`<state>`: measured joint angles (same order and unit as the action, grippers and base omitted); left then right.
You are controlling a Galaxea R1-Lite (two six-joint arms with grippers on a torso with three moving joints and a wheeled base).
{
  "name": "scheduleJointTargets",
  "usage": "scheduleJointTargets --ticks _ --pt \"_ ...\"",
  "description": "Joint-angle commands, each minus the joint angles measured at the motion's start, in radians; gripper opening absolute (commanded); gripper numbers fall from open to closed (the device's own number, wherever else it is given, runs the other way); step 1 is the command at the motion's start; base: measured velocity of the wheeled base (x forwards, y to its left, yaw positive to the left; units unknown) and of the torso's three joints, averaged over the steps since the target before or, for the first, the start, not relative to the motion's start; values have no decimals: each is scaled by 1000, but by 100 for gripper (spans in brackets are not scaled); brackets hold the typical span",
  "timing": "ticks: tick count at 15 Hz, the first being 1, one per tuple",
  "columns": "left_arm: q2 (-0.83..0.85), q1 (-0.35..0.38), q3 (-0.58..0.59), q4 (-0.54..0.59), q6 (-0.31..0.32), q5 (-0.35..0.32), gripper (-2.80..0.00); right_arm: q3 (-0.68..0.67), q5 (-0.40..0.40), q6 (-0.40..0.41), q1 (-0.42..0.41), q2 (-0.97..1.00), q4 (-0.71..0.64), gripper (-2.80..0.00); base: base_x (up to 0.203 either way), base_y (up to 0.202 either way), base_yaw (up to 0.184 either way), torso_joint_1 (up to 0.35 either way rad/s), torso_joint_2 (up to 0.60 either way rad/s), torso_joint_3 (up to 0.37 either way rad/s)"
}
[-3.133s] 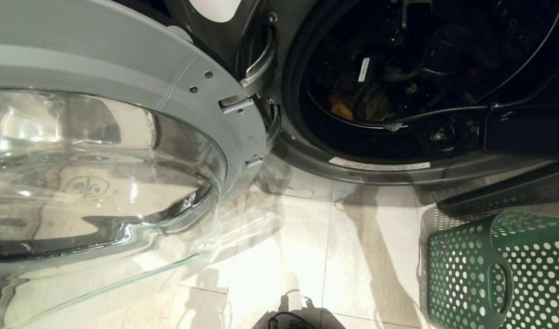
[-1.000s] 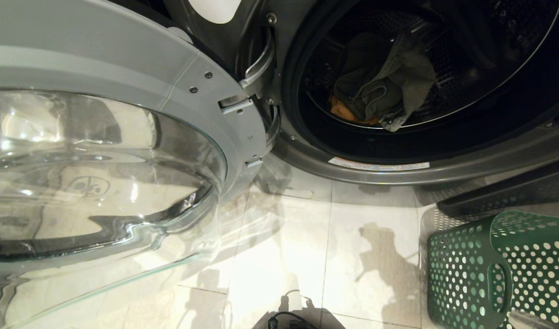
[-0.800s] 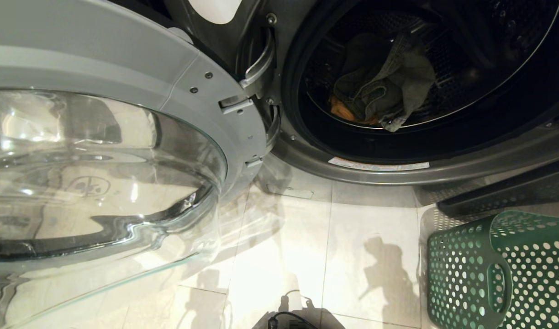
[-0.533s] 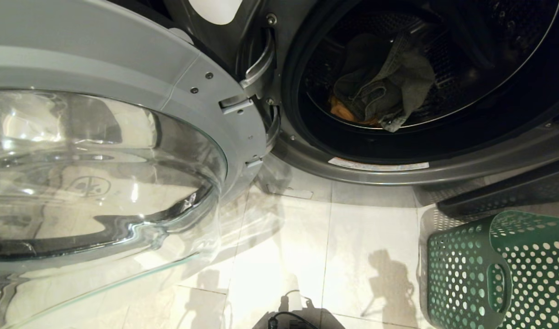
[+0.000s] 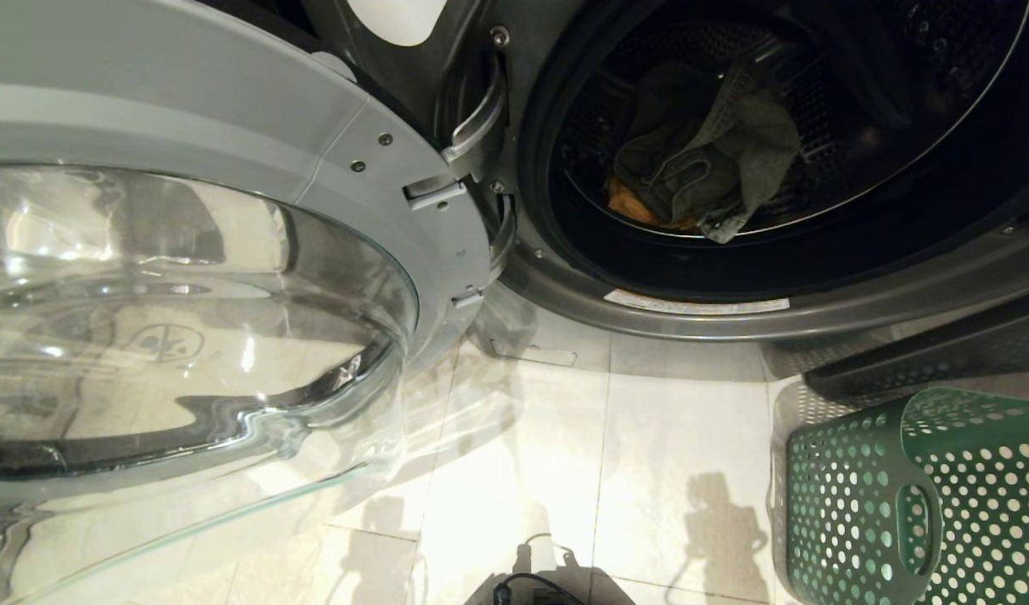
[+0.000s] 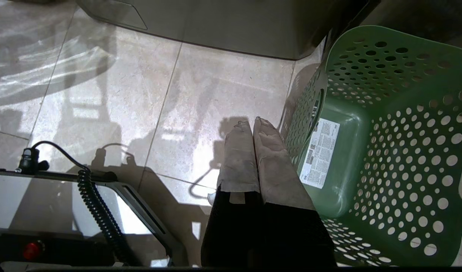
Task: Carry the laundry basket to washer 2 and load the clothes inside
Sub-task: Close the washing machine door with the left hand
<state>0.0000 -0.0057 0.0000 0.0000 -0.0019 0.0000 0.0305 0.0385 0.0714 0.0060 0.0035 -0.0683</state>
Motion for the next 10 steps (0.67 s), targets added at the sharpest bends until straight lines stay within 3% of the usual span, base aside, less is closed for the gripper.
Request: scheduleJointTargets --ticks 1,10 --pt "0 0 0 0 0 0 -280 -4 -2 -1 0 -2 4 -280 0 0 0 0 0 0" --pt "0 0 0 0 -1 0 -280 -31 -25 -10 0 -2 67 -280 0 0 0 0 0 0"
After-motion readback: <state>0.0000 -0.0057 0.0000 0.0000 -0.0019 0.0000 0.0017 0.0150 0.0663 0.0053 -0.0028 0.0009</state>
